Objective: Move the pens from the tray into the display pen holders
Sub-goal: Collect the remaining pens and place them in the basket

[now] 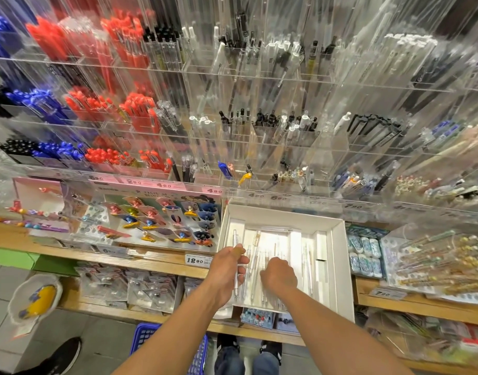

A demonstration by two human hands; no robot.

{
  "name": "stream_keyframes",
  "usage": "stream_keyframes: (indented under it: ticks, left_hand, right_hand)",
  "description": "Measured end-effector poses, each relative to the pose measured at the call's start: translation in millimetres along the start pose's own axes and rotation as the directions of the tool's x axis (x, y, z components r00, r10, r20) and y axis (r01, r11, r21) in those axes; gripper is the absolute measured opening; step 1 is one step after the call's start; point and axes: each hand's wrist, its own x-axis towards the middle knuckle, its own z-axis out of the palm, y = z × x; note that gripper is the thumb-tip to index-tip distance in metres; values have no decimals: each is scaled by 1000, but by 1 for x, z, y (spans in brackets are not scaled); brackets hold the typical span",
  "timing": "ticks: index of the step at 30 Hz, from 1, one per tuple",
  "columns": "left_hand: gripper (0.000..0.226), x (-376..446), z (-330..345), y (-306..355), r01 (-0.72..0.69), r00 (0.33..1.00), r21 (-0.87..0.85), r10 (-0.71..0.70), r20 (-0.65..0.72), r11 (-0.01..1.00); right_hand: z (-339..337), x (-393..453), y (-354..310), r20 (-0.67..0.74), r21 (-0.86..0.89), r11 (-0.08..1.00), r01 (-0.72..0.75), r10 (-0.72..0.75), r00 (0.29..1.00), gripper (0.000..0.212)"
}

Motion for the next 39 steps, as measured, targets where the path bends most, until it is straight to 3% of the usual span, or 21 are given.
stream_keyframes:
  ticks: [3, 6, 9, 15, 19, 22, 24, 27, 33, 39]
  left_hand:
    - [20, -2, 0, 2, -13, 1000, 9, 13, -7, 1000]
    - [19, -3, 1, 5, -29, 1000, 29, 29, -12, 999]
    - [17, -3, 2, 7, -52, 999, 48, 52, -4, 998]
    - [33, -13, 9, 9, -97, 990, 21, 94, 108, 995]
    - [35, -11, 8, 9, -133, 988, 113, 123, 95, 985]
    - [28, -11, 5, 12, -107, 991, 14, 105, 79, 994]
    - [22, -12, 5, 16, -100, 989, -59, 106, 104, 993]
    - [19, -12, 2, 18, -111, 989, -39, 114, 98, 993]
    - [21, -4, 1, 19, -65, 992, 1, 65, 107, 998]
    - [19, -3, -2, 14, -49, 995, 23, 47, 94, 999]
  right_hand:
    - [-6, 3, 4, 17, 63, 998, -15, 14, 1000, 26]
    - [-22, 0, 8, 14, 249, 966, 71, -77, 997, 25]
    - [-45, -16, 11, -51, 502, 846, 180, -179, 982, 21]
    - [-57, -56, 1, -77, 621, 693, 365, -410, 909, 22]
    - [-53, -55, 2, -56, 576, 706, 412, -468, 882, 28]
    - [-58, -38, 15, -46, 511, 777, 367, -402, 915, 30]
    - [-61, -23, 28, -68, 393, 874, 287, -284, 956, 26]
    - [-55, -5, 37, 11, 173, 970, 171, -176, 984, 23]
    - [-19, -1, 17, 64, -162, 982, 95, -86, 994, 26]
    - [-2, 7, 6, 51, -112, 994, -1, 7, 999, 11]
